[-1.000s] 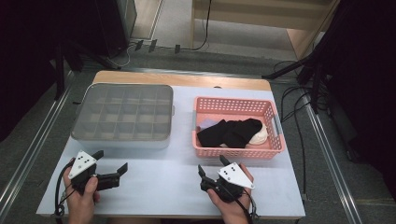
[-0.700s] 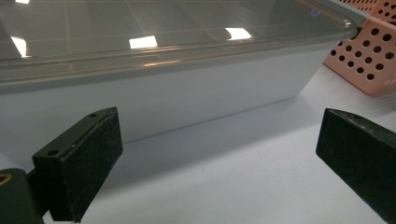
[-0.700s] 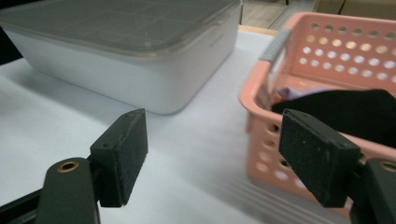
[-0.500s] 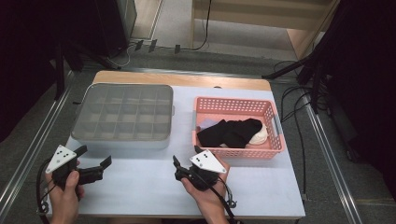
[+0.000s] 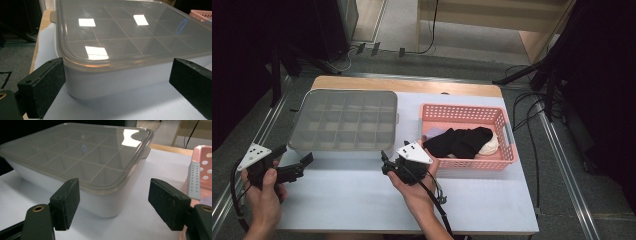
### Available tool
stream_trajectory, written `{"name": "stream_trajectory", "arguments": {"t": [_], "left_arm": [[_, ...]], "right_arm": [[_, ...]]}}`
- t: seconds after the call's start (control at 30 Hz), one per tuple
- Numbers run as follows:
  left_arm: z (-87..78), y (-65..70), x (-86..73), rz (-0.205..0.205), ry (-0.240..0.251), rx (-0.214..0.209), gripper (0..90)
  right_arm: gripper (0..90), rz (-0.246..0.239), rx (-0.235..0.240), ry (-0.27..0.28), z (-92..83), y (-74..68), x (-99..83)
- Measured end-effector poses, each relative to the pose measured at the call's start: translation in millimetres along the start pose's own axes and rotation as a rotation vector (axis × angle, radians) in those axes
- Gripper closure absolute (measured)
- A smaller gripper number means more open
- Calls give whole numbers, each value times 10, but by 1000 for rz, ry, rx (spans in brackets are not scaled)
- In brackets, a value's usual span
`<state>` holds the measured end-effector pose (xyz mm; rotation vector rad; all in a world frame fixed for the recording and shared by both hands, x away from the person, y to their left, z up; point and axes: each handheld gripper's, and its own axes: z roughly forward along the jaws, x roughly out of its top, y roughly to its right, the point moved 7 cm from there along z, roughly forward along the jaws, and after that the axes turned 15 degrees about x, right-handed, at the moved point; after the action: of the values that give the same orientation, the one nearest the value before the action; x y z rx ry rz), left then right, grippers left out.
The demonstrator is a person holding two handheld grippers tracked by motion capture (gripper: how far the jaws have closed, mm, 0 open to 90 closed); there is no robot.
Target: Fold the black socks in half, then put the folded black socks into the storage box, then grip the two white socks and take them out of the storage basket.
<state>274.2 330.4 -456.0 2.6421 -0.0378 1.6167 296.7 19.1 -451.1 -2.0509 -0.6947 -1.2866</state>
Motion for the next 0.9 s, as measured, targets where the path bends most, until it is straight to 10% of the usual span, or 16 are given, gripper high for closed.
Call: {"name": "stream_trajectory", "arguments": {"t": [0.9], "left_arm": [[525, -199, 214, -55, -70, -10, 79]], "right_arm": [[272, 116, -37, -43, 558, 153, 126]]}}
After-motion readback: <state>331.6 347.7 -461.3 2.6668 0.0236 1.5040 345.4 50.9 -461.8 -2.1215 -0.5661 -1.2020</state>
